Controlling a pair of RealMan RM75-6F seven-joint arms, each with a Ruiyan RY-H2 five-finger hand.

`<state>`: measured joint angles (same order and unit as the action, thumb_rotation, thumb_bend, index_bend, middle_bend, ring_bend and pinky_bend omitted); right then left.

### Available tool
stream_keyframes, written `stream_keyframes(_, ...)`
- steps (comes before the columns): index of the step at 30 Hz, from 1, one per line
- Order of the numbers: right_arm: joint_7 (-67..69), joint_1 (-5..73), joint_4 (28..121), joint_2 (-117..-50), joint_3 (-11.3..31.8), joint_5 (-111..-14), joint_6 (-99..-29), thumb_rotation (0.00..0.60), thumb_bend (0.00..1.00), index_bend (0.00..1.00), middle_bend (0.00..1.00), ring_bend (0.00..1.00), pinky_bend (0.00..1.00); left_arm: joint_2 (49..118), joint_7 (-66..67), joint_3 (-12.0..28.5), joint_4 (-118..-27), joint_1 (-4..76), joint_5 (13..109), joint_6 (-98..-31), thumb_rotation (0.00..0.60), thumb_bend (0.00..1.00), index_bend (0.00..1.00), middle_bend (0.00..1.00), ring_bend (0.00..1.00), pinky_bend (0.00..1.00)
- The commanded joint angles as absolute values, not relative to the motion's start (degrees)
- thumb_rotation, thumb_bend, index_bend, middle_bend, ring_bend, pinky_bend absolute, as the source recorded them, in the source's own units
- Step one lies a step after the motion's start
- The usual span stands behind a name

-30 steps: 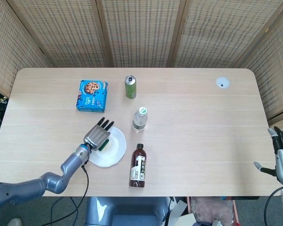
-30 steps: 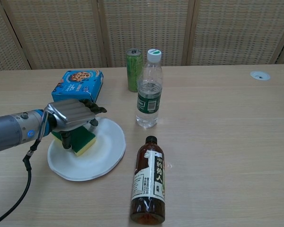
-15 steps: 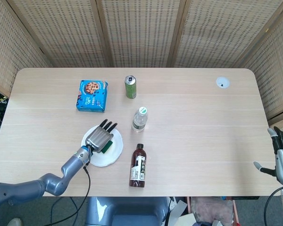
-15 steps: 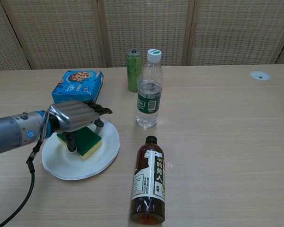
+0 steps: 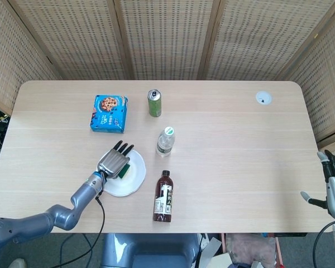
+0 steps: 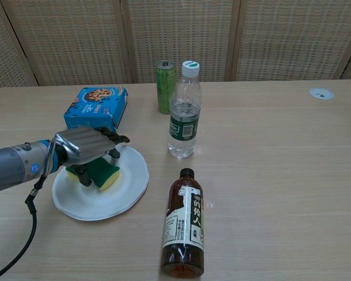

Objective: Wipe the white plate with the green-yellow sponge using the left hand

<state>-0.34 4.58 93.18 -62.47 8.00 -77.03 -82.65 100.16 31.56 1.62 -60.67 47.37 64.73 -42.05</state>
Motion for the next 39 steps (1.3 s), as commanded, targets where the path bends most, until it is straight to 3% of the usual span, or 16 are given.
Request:
stream_keyframes(1,-0.47,4.6,93.18,-62.52,7.98,-77.02,-82.63,0.6,0.0,0.0,0.0,0.0,0.0,100.46,29.62,1.29,-59.63,47.07,66.41,-42.01,0.6,0.16,0.68,0.0,0.0,0.0)
stream_keyframes(12,-0.1,4.53,93.11,-62.4,8.09,-76.9,-82.7,0.6,0.0,0.0,0.0,0.0,0.0,99.14,26.14,2.68,-62.25,47.27,69.34,-44.29,0.6,0.17,0.68,0.0,0.0,0.0)
stream_keyframes(23,-0.24,4.54,93.14,-62.43,7.94,-77.16,-82.72,0.6,0.0,0.0,0.0,0.0,0.0,91.41,23.47,6.44,-69.39,46.75,68.43,-47.7,0.6,0.17,0.68,0.0,0.0,0.0)
stream_keyframes(37,-1.77,4.72,93.17,-63.07,7.79,-77.11,-82.66,0.6,0.0,0.0,0.0,0.0,0.0,90.32,10.69,4.4,-56.29,42.38,67.23,-43.02,0.6,0.17,0.68,0.0,0.0,0.0)
stream_keyframes(39,-2.05,4.74,93.19,-63.19,7.77,-77.09,-82.68,0.6,0.0,0.0,0.0,0.0,0.0,90.48,8.65,4.1,-55.02,42.01,67.69,-42.15,0.6,0.17,0.62,0.0,0.0,0.0)
